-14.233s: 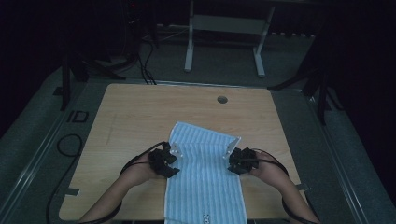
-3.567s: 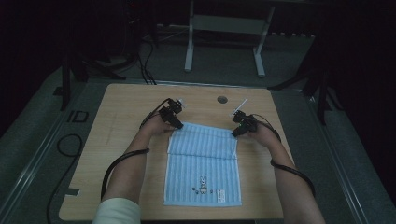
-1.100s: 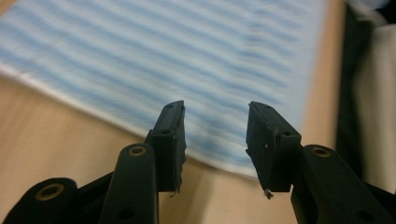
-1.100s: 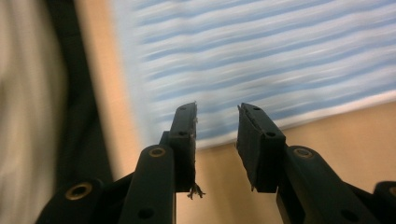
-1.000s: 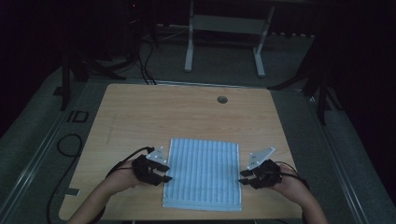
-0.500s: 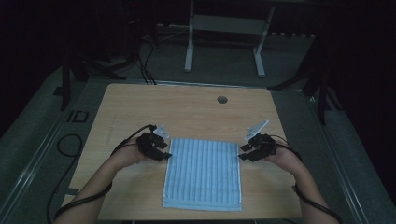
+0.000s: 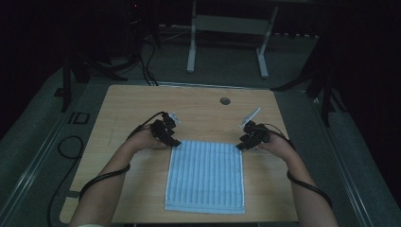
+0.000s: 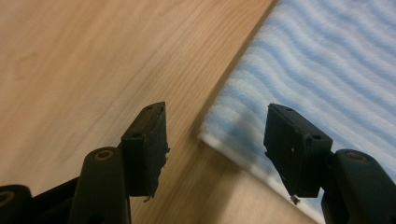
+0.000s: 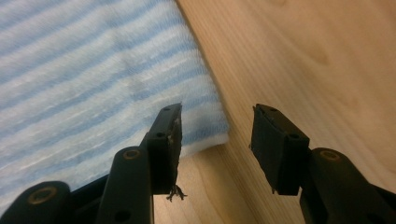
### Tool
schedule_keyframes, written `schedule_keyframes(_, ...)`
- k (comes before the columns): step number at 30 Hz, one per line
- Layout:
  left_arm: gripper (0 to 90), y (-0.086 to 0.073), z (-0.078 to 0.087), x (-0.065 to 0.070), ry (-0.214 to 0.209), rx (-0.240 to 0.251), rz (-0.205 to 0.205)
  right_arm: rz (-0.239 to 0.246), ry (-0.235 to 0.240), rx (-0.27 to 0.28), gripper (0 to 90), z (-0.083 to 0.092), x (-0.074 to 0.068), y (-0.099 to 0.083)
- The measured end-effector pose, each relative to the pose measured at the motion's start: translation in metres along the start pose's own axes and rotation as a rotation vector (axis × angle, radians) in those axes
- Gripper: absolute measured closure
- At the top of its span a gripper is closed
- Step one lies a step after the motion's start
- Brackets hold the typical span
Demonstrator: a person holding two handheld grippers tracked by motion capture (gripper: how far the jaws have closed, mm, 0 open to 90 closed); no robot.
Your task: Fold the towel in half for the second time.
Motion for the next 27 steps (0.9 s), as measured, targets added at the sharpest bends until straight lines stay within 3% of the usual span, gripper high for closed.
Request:
schedule_keyframes(6,43.0,0.000,-0.015,-0.003,-0.012,-0.035,-0.019,-0.006,-0.004,-0.070,55.4,-0.016,0.003,0.003)
schedule_keyframes(10,51.3,0.001,-0.014,0.000,-0.029,-0.040,-0.046,-0.013,0.003,-0.095,59.7,-0.019,0.003,0.005)
schedule_keyframes(14,65.7,0.003,-0.013,0.003,-0.059,-0.057,-0.069,-0.015,0.022,-0.115,75.1,-0.019,0.003,0.008)
schedule_keyframes(16,75.6,0.005,-0.012,0.003,-0.035,-0.065,-0.084,-0.006,0.015,-0.129,82.9,-0.019,0.002,0.011)
schedule_keyframes(18,82.6,0.007,-0.009,0.000,-0.001,-0.058,-0.066,-0.010,-0.016,-0.123,85.7,-0.018,0.002,0.015)
schedule_keyframes(22,85.2,0.011,0.002,-0.009,0.051,-0.017,-0.019,-0.029,-0.055,-0.095,86.3,-0.012,0.007,0.022)
schedule_keyframes(27,86.0,0.014,0.022,-0.005,0.078,0.000,-0.054,0.027,-0.114,-0.089,86.6,0.003,0.001,0.034)
Point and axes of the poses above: each handheld gripper's, and its own axes: z roughly backward along the jaws, y roughly out of its top, x roughly to its right, the point moved 1 cm from there along -z, roughly forward along the jaws, and after that the axes turned 3 degrees about -x, right-handed, at the moved point
